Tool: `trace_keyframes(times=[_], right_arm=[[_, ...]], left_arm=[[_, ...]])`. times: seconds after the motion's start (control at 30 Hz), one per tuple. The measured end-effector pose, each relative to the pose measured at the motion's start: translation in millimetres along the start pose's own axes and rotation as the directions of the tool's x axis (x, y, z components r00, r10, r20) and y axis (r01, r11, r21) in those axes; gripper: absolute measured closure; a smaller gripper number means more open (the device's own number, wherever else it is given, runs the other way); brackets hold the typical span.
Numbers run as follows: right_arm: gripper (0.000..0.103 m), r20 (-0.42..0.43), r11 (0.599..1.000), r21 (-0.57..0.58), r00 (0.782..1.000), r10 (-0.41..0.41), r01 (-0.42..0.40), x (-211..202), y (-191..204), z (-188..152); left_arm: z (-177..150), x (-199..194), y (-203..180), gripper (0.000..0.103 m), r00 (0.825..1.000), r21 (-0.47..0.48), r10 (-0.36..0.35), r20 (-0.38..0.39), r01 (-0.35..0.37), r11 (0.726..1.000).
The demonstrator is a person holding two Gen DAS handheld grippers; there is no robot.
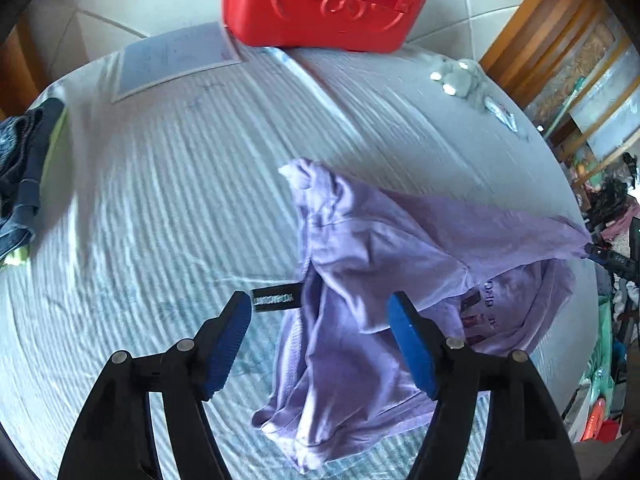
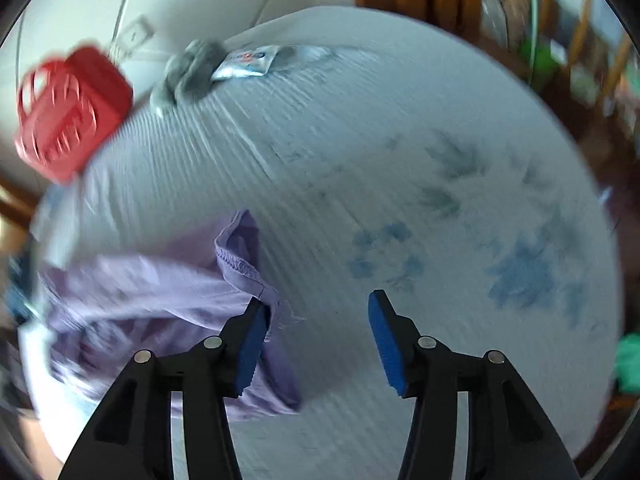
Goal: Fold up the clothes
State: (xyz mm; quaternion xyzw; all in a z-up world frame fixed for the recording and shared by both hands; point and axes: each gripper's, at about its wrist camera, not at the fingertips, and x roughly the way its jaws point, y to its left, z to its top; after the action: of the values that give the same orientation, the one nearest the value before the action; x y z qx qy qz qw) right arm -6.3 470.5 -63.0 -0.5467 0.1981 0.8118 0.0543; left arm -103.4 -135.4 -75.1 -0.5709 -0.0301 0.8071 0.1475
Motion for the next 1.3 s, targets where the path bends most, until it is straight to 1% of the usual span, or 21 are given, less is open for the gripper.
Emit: trace_keyframes(times=[0.03, 0.1, 0.2, 0.23, 0.3, 0.4, 0.43, 0.5, 0.57, 0.67, 0.77, 0.83, 0.87, 0.9, 0.93, 0.97, 1.03, 1.13, 1.2, 1.23, 1.3], right_arm=[[0.05, -0.009, 0.998, 0.037, 0.999, 0.044, -0.044, 0, -7, 2], [0.048, -0.051, 0.994, 0.029, 0.993, 0.111, -0.109, 3, -3, 5], [0.048, -0.033, 0.994, -0.039, 0.995, 0.099, -0.1, -13, 5, 0], [0.047, -0.028, 0.992, -0.039, 0.993, 0.116, -0.117, -17, 5, -1], [0.039, -0.009, 0.989, -0.034, 0.989, 0.147, -0.147, -32, 0, -6], [0.039, 0.012, 0.995, -0.078, 0.998, 0.057, -0.056, -36, 0, -2], [0.04, 0.011, 0.995, -0.092, 0.999, 0.044, -0.043, -34, 3, 1], [0.046, 0.015, 0.991, -0.133, 1.0, 0.028, -0.025, -25, 14, 9], [0.047, 0.019, 0.985, -0.17, 1.0, -0.008, 0.011, -15, 24, 19], [0.051, 0.008, 0.973, -0.224, 0.998, -0.058, 0.058, 9, 41, 38], [0.051, -0.024, 0.961, -0.275, 0.999, -0.043, 0.035, 26, 55, 49], [0.053, -0.076, 0.947, -0.319, 0.995, -0.07, 0.042, 43, 65, 53], [0.068, -0.097, 0.937, -0.344, 0.991, -0.09, 0.051, 51, 67, 53], [0.091, -0.118, 0.927, -0.37, 0.987, -0.11, 0.059, 59, 69, 52], [0.098, -0.134, 0.916, -0.394, 0.982, -0.132, 0.069, 66, 70, 52], [0.098, -0.104, 0.907, -0.407, 0.98, -0.168, 0.112, 68, 67, 57], [0.098, -0.073, 0.92, -0.364, 0.98, -0.184, 0.146, 66, 52, 69], [0.095, 0.003, 0.928, -0.339, 0.987, -0.163, 0.155, 50, 39, 78], [0.068, 0.012, 0.938, -0.334, 0.996, -0.089, 0.088, 33, 34, 73], [0.063, 0.008, 0.94, -0.335, 0.998, -0.067, 0.066, 26, 32, 68], [0.062, -0.024, 0.936, -0.352, 0.999, -0.032, 0.021, 13, 31, 44]], left_arm=[[-2, 0, 1, 0.031, 1.0, -0.007, 0.0, 0.003, 0.0, 1.0], [-4, -3, 4, 0.031, 1.0, -0.02, -0.004, 0.013, 0.004, 1.0], [-7, -13, 2, 0.031, 0.999, -0.022, -0.013, 0.043, 0.014, 1.0], [-5, -14, 1, 0.031, 0.998, -0.016, -0.013, 0.055, 0.014, 1.0], [1, -14, -1, 0.031, 0.997, -0.017, -0.016, 0.074, 0.017, 1.0], [11, -4, -8, 0.031, 0.997, -0.015, -0.018, 0.074, 0.02, 1.0], [12, -1, -11, 0.031, 0.997, -0.014, -0.019, 0.07, 0.02, 1.0], [12, 6, -21, 0.031, 0.998, -0.004, -0.018, 0.06, 0.019, 1.0], [9, 16, -28, 0.031, 0.999, 0.012, -0.02, 0.043, 0.02, 1.0], [6, 31, -35, 0.031, 1.0, 0.019, 0.008, 0.02, -0.008, 1.0], [-1, 45, -35, 0.031, 0.999, 0.001, 0.049, -0.009, -0.049, 0.999], [-3, 51, -36, 0.031, 0.997, -0.005, 0.078, -0.017, -0.078, 0.997], [-4, 53, -37, 0.031, 0.995, -0.008, 0.095, -0.019, -0.095, 0.995], [-4, 55, -38, 0.031, 0.993, -0.008, 0.114, -0.017, -0.114, 0.993], [-5, 56, -39, 0.031, 0.991, -0.01, 0.131, -0.015, -0.131, 0.991], [-5, 58, -40, 0.031, 0.989, -0.011, 0.147, -0.012, -0.147, 0.989], [-3, 60, -43, 0.031, 0.986, -0.019, 0.168, -0.01, -0.169, 0.986], [-2, 54, -44, 0.031, 0.983, -0.06, 0.182, 0.008, -0.181, 0.982], [-5, 35, -45, 0.031, 0.983, -0.107, 0.176, 0.061, -0.168, 0.98], [-8, 22, -47, 0.031, 0.981, -0.126, 0.171, 0.092, -0.158, 0.979], [-20, 4, -49, 0.031, 0.978, -0.135, 0.173, 0.118, -0.157, 0.978]])
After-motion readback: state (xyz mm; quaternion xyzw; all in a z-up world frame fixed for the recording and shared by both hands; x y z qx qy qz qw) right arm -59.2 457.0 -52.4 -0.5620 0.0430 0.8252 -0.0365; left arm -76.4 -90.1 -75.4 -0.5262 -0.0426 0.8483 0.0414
